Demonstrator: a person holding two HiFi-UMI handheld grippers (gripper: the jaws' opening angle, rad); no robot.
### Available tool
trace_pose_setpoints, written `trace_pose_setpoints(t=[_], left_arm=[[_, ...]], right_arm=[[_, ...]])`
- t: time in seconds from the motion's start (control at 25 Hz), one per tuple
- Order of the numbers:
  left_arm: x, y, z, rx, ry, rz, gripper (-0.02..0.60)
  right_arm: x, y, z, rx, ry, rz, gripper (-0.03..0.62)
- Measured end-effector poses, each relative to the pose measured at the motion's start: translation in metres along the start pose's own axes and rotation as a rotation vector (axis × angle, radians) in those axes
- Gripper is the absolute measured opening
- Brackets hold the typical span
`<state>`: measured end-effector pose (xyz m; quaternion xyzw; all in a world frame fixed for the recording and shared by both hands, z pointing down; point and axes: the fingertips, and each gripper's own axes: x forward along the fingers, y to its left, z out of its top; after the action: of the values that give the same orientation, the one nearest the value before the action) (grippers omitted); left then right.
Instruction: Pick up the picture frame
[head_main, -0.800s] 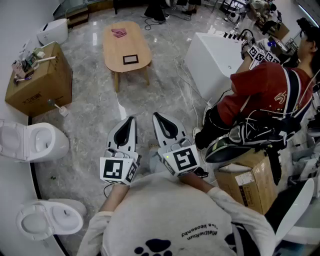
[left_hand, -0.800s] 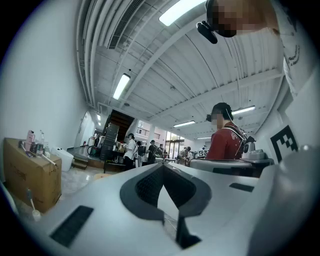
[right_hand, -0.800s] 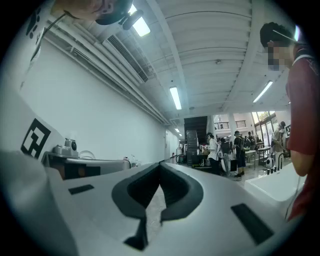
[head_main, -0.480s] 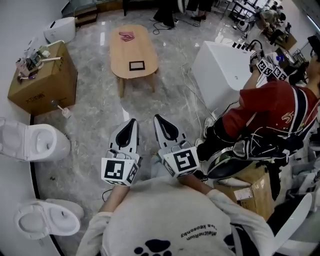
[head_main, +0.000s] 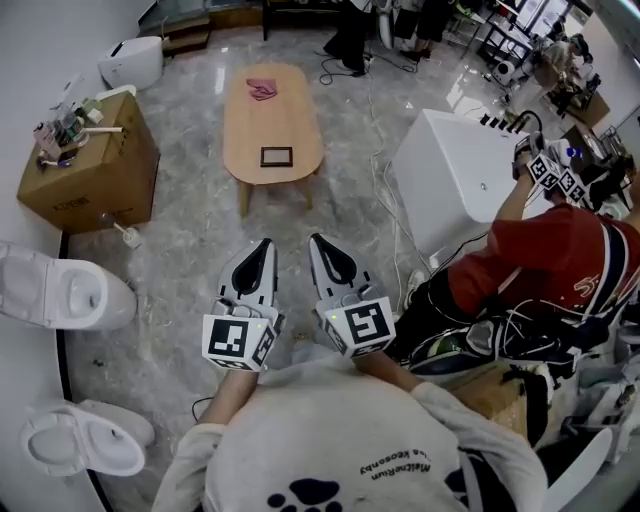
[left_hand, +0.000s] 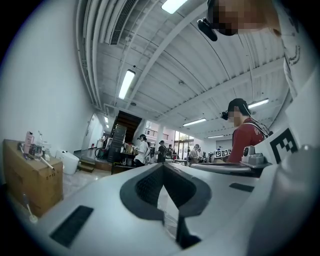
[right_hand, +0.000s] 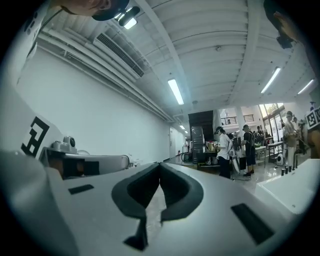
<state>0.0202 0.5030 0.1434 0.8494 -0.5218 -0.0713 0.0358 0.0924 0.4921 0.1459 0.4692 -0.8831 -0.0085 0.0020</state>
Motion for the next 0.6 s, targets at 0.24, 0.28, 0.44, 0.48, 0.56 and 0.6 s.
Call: trace_pose_setpoints(t=[0.24,0.28,0.44,0.48,0.56,0.6], left_arm=[[0.039,0.004,-0.003,0.004,-0.002,0.061,0.008],[0.043,0.005,-0.004,0.007,-0.002,0.068,0.008],[0.057,0.01,-0.006,0.017,0.002,0.086,0.008],[0.061,0.011,-0.007,0.02,0.005,0.089,0.008],[0.071,0.012,-0.009,0.025,0.009,0.095,0.008],[0.075,0.012,-0.01,0.027,0.011,0.097,0.008]], right_arm=[[0.026,-0.038,-0.005,0.02,0.006,0.053,0.009],[0.031,-0.042,-0.005,0.023,0.005,0.059,0.009],[0.044,-0.053,-0.007,0.035,-0.002,0.076,0.009],[0.046,-0.055,-0.008,0.037,-0.001,0.08,0.009],[0.05,-0.063,-0.011,0.041,0.001,0.085,0.009],[0.051,-0.068,-0.012,0.043,0.002,0.086,0.009]])
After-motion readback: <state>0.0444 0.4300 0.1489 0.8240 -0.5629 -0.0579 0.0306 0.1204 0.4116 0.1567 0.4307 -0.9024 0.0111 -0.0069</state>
